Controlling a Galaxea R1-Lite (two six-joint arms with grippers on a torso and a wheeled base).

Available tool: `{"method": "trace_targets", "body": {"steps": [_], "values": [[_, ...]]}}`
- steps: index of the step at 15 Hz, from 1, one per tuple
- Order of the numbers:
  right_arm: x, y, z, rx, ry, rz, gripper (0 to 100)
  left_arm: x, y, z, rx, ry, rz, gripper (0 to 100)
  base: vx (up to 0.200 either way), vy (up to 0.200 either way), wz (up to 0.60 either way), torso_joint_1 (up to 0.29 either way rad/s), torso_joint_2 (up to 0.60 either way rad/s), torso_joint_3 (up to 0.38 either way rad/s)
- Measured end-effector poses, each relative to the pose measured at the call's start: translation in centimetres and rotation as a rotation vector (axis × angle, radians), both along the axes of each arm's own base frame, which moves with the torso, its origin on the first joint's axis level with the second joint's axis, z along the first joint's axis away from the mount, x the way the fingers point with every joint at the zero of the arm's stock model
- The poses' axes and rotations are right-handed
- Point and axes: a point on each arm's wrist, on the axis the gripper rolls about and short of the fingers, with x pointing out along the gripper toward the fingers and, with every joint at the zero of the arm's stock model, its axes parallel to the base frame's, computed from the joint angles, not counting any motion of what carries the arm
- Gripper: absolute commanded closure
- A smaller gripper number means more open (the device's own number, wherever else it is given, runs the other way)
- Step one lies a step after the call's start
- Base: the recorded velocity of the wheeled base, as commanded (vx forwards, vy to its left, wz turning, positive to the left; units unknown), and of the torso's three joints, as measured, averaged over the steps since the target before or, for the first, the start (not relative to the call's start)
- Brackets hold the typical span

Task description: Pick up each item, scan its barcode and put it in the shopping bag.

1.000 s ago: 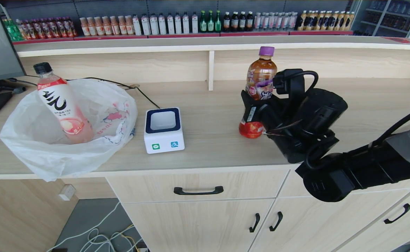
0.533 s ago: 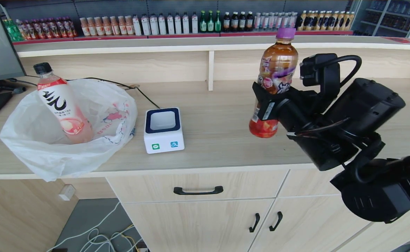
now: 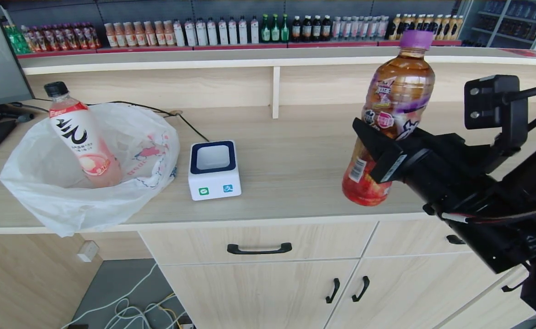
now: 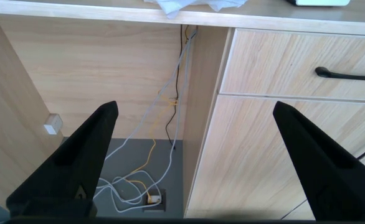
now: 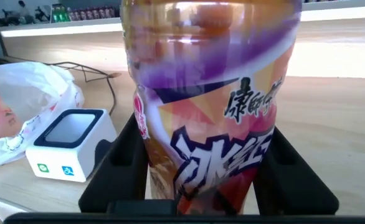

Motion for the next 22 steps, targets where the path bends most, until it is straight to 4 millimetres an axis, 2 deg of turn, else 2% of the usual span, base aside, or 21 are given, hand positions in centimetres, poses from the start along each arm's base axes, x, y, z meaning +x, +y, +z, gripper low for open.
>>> {"method": "trace_targets", "body": {"steps": [2, 6, 10, 14, 16, 20, 22], "values": [[-0.8, -0.5, 0.4, 0.043, -0.001, 0.041, 100, 0.0, 0.0, 0.0, 0.000, 0.000, 0.000, 0, 0.000, 0.000, 0.00, 0.000, 0.00, 0.000], [-2.9, -0.9, -0.6, 0.014, 0.006, 0.341, 100, 0.0, 0.0, 0.0, 0.000, 0.000, 0.000, 0, 0.000, 0.000, 0.00, 0.000, 0.00, 0.000], [-4.6, -1.8, -0.5, 0.165, 0.029, 0.525, 100, 0.0, 0.0, 0.0, 0.000, 0.000, 0.000, 0, 0.000, 0.000, 0.00, 0.000, 0.00, 0.000], [-5.4, -2.1, -0.5, 0.244, 0.056, 0.689, 100, 0.0, 0.0, 0.0, 0.000, 0.000, 0.000, 0, 0.000, 0.000, 0.00, 0.000, 0.00, 0.000], [-5.8, -1.9, -0.4, 0.289, 0.076, 0.731, 100, 0.0, 0.0, 0.0, 0.000, 0.000, 0.000, 0, 0.000, 0.000, 0.00, 0.000, 0.00, 0.000], [-7.2, -0.3, 0.4, 0.327, 0.088, 0.879, 100, 0.0, 0.0, 0.0, 0.000, 0.000, 0.000, 0, 0.000, 0.000, 0.00, 0.000, 0.00, 0.000], [-7.3, 0.4, 0.8, 0.344, 0.087, 0.917, 100, 0.0, 0.0, 0.0, 0.000, 0.000, 0.000, 0, 0.000, 0.000, 0.00, 0.000, 0.00, 0.000]]}}
